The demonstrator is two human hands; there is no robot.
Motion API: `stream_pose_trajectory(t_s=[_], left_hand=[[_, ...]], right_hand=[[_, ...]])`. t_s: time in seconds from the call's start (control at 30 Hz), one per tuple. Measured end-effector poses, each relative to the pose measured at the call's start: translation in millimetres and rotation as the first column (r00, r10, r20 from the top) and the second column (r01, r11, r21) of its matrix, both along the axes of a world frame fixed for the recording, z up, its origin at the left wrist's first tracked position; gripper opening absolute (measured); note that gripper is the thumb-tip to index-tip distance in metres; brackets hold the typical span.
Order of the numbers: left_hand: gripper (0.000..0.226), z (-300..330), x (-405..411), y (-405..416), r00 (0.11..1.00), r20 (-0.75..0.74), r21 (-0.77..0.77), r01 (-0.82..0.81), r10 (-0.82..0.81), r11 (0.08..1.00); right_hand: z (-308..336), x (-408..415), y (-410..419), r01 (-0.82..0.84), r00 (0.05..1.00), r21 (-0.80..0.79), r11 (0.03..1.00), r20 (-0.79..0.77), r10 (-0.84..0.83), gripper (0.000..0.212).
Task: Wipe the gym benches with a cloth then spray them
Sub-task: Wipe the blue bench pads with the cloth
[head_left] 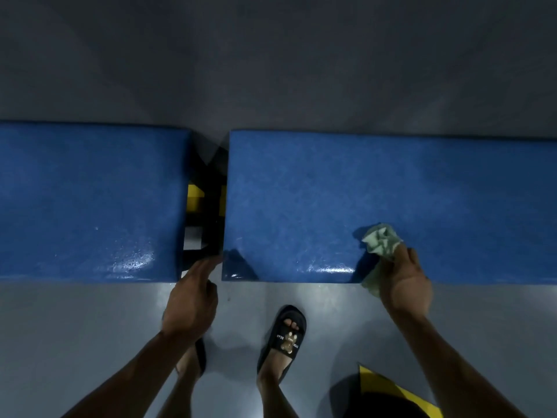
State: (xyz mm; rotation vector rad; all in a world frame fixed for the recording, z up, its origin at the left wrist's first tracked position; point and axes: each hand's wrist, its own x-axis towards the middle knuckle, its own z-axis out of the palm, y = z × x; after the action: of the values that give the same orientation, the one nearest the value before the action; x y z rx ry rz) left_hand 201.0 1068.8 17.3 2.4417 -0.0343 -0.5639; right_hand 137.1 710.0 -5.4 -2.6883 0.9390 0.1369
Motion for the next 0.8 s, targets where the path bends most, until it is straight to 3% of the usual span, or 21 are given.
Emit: stream_pose_trajectory(t_s=[0.13,0.2,0.3,0.43,0.5,0.6,0.67,0.73,0.8], left_hand=[[0.054,-6,-4,15,1.0,-0.01,-0.029,-0.014,0.014,0.999],[0.053,-9,-3,25,1.0,-0.016,-0.028,-0.022,0.022,0.999],[0.054,-7,1,39,1.0,-0.005,-0.035,-0.022,0.022,0.999],[0.05,-2,10,58,1.0,0.009,-0.036,-0.02,0.02,0.999],[0.053,0,14,66,1.0,0.017,-0.053,-0.012,0.013,0.999],[0.052,4,20,76,0.999,0.029,-0.067,-0.028,0.03,0.997],[0.052,6,22,80,0.999,0.034,-0.098,-0.027,0.03,0.995],[0.052,7,23,85,0.999,0.041,-0.113,-0.029,0.034,0.993],[0.05,6,22,89,0.998,0.054,-0.116,-0.026,0.032,0.993]], right_hand=[[-6,23,69,0.119,0.984,0.069,0.99,0.123,-0.127,0.032],[-9,37,121,0.098,0.979,0.116,0.988,0.166,-0.117,0.039],[-16,52,196,-0.07,0.988,0.162,0.984,0.146,0.046,0.034],[-18,51,244,-0.297,0.953,0.104,0.949,0.091,0.289,0.033],[-14,41,242,-0.472,0.881,0.088,0.877,0.08,0.466,0.037],[-6,45,223,-0.745,0.667,0.02,0.667,0.04,0.744,0.036],[-2,74,206,-0.8,0.599,-0.037,0.599,0.018,0.801,0.036],[-1,116,193,-0.746,0.663,-0.103,0.658,-0.025,0.748,0.036],[2,156,191,-0.616,0.787,-0.106,0.78,-0.06,0.614,0.042]])
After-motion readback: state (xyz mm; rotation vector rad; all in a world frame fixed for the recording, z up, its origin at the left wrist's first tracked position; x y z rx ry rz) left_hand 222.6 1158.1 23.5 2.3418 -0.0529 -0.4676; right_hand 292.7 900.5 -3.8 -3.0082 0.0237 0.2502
